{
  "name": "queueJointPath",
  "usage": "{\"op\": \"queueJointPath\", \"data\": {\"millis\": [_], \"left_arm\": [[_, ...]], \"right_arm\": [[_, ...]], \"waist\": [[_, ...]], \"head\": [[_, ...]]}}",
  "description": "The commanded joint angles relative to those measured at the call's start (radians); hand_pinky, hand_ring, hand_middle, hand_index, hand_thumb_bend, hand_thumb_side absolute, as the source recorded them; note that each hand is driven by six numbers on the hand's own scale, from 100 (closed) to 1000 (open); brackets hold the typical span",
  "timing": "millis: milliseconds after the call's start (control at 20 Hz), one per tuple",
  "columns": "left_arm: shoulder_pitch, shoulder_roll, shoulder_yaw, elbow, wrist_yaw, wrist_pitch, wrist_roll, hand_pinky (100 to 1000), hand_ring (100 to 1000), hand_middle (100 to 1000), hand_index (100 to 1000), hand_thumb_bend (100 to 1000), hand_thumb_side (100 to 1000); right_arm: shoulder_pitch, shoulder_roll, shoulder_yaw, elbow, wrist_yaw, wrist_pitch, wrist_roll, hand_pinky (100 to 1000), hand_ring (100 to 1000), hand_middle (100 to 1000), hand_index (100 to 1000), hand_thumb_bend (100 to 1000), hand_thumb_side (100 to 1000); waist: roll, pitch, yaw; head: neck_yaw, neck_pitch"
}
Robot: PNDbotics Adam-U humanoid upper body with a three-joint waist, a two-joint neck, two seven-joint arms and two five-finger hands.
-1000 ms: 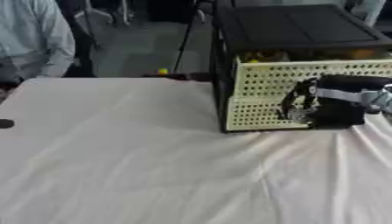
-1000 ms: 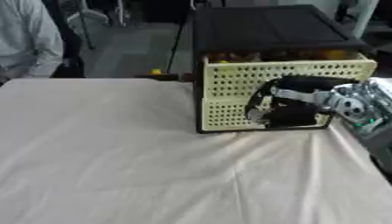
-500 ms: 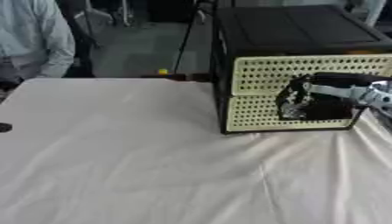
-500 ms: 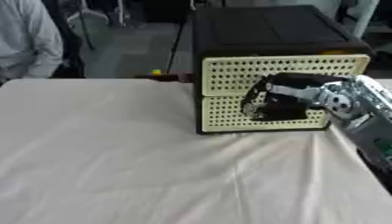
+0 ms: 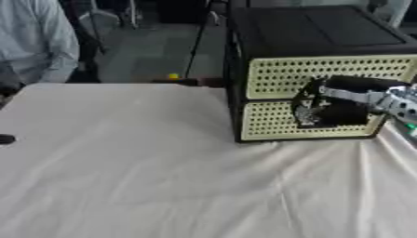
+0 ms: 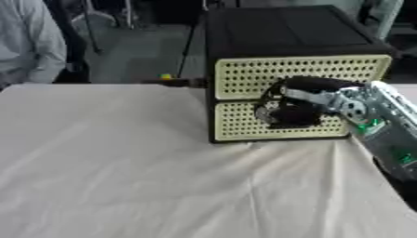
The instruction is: Pick up objects from table and place into drawer.
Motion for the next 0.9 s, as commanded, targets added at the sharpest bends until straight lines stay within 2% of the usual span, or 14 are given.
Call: {"op": "queueJointPath", "data": {"millis": [50,150,300,450,600,750,900], "left_arm": [[-0.004,0.008,0.000,-0.013,0.000,-0.002,-0.004,507,713,744,1000,221,1000],[-0.003,0.009,0.000,-0.013,0.001,-0.003,-0.006,507,712,744,1000,220,1000],[-0.004,0.010,0.003,-0.013,0.001,-0.004,-0.004,507,713,744,1000,223,1000],[-0.003,0.011,0.004,-0.013,0.002,-0.005,-0.002,508,713,744,1000,223,1000],[-0.002,0.012,0.007,-0.013,0.003,-0.007,0.000,508,714,745,1000,241,1000],[-0.001,0.012,0.010,-0.013,0.005,-0.010,0.002,509,715,745,1000,231,1000],[0.000,0.012,0.013,-0.013,0.005,-0.016,0.004,511,716,746,1000,235,1000]], "right_arm": [[-0.022,-0.013,-0.012,0.001,0.006,-0.005,-0.012,529,767,835,855,100,1000],[-0.006,-0.024,-0.008,-0.033,-0.025,-0.020,0.012,495,719,783,824,100,1000],[0.038,-0.068,-0.024,-0.150,-0.082,-0.022,0.058,461,662,715,787,100,1000],[0.089,-0.116,-0.059,-0.290,-0.132,0.003,0.078,426,599,647,751,100,1000],[0.149,-0.157,-0.113,-0.436,-0.184,0.041,0.065,405,550,593,711,100,1000],[0.188,-0.169,-0.173,-0.513,-0.244,0.046,-0.018,407,527,572,702,100,1000],[0.210,-0.159,-0.223,-0.522,-0.327,0.005,-0.187,422,526,571,701,100,1000]], "waist": [[0.004,-0.022,0.001],[0.004,-0.023,-0.001],[0.004,-0.025,-0.004],[0.006,-0.031,-0.009],[0.011,-0.039,-0.016],[0.018,-0.049,-0.021],[0.026,-0.060,-0.025]], "head": [[-0.002,-0.015],[0.000,-0.011],[0.009,-0.003],[0.015,0.006],[0.018,0.016],[0.021,0.026],[0.028,0.035]]}}
